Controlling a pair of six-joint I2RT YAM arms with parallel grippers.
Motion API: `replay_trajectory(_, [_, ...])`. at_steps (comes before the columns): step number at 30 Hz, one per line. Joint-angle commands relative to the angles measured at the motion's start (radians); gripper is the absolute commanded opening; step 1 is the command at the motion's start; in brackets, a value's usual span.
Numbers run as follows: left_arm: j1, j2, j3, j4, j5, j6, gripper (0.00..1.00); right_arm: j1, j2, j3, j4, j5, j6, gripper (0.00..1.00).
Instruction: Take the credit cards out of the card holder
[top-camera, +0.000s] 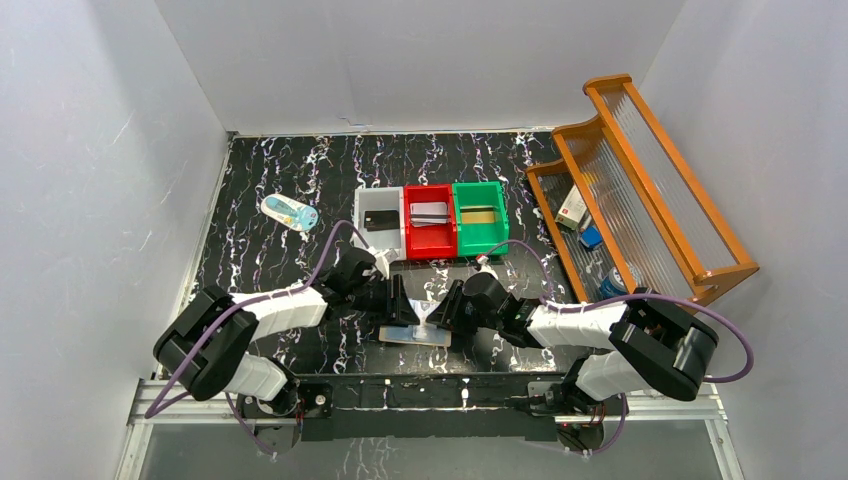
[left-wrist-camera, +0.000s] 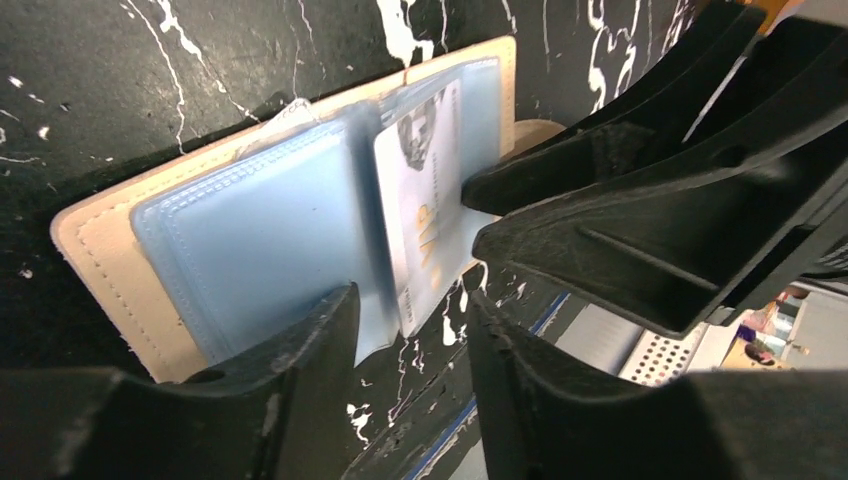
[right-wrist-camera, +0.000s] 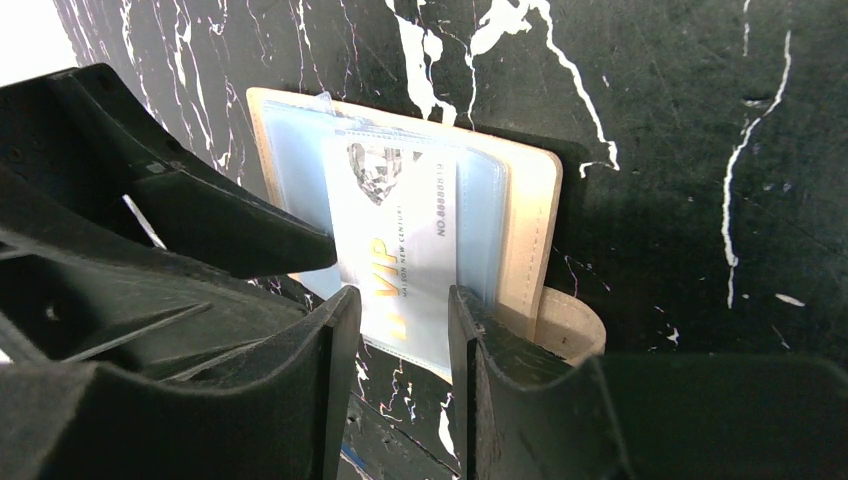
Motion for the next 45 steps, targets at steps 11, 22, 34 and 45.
replay_trajectory(11, [-0.004,0.012,0.004,0.121,0.06,-0.006,0.44,0.004,0.064,-0.042,-0.106,0.027,-0.017,0.48])
replay_trajectory(22, [-0.003,0.026,0.018,0.055,0.085,0.026,0.14,-0.001,0.06,-0.045,-0.118,0.03,-0.016,0.48])
replay_trajectory(34, [-0.005,-0.001,0.014,0.042,0.102,0.035,0.0,0.0,0.055,-0.034,-0.134,0.031,-0.014,0.49])
replay_trajectory(45, [-0.004,-0.029,0.011,-0.011,0.062,0.064,0.0,-0.004,0.058,-0.035,-0.143,0.035,-0.016,0.5])
